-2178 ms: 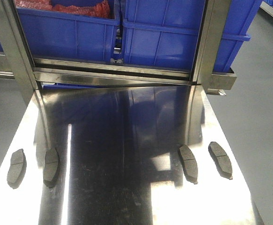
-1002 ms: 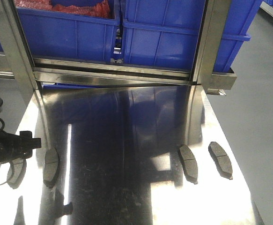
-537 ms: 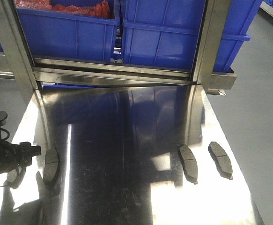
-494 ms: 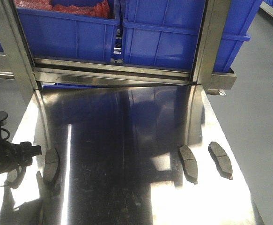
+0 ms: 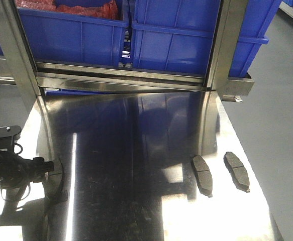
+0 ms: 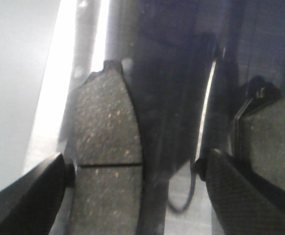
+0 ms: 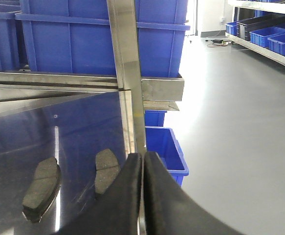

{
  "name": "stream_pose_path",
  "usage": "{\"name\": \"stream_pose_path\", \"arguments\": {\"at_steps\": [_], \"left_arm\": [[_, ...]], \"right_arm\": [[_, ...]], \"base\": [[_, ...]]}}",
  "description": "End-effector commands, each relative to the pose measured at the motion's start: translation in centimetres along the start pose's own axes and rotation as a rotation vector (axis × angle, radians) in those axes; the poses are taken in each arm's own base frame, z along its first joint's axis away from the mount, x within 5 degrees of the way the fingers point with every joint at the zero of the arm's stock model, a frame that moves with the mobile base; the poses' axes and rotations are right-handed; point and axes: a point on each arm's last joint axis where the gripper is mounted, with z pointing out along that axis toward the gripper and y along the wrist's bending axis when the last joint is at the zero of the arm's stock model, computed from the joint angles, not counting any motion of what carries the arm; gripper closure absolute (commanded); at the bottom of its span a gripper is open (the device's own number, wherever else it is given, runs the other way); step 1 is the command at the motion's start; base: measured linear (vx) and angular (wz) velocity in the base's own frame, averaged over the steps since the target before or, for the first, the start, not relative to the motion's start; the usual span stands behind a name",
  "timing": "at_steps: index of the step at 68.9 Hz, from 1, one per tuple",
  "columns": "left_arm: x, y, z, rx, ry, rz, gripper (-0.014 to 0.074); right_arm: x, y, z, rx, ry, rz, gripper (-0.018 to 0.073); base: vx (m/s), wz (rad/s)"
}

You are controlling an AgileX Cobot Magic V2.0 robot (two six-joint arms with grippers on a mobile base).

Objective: Move and align brake pads A on conveyor
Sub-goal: 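Lower the left gripper onto the brake pad nearest it and close, then lift the grasped brake pad off the shelf with the left gripper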

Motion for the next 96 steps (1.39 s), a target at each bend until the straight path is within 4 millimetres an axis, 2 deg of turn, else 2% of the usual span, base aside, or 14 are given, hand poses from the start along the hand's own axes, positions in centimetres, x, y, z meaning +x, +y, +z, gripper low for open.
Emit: {"name": "stream_pose_path", "arguments": {"at_steps": [1,19,33,55,83,96], "left_arm": [[-1.1,-0.4,-0.7,0.045,-0.059,-0.017,0.0045],[-1.2,-0.3,-0.7,0.046,-0.063,-0.018,0.0058],[-1.2,0.6,-0.7,-0.005,-0.039,-0.038,0.0130],[-1.1,0.7,-0.7,-0.009,-0.037,-0.037,0.0204],[-1.1,0.7,-0.7,-0.018,-0.031,-0.038,0.0451],[-1.1,0.8,-0.9,-0.017,-0.035,-0.039,0.0503]], "right_arm": [[-0.2,0.0,0.0,0.001,-0.078,-0.007,0.0562],[-0.2,0.0,0.0,0.001,-0.078,-0.007,0.0562],[-0.2,0.0,0.0,0.001,-0.078,-0.007,0.0562],[-0.2,0.0,0.0,0.001,-0.078,-0.007,0.0562],[-0.2,0.0,0.0,0.001,-0.078,-0.007,0.0562],[-0.2,0.0,0.0,0.001,-0.078,-0.007,0.0562]], "base": [[0.00,0.00],[0.00,0.00],[0.00,0.00],[0.00,0.00],[0.00,0.00],[0.00,0.00]]}}
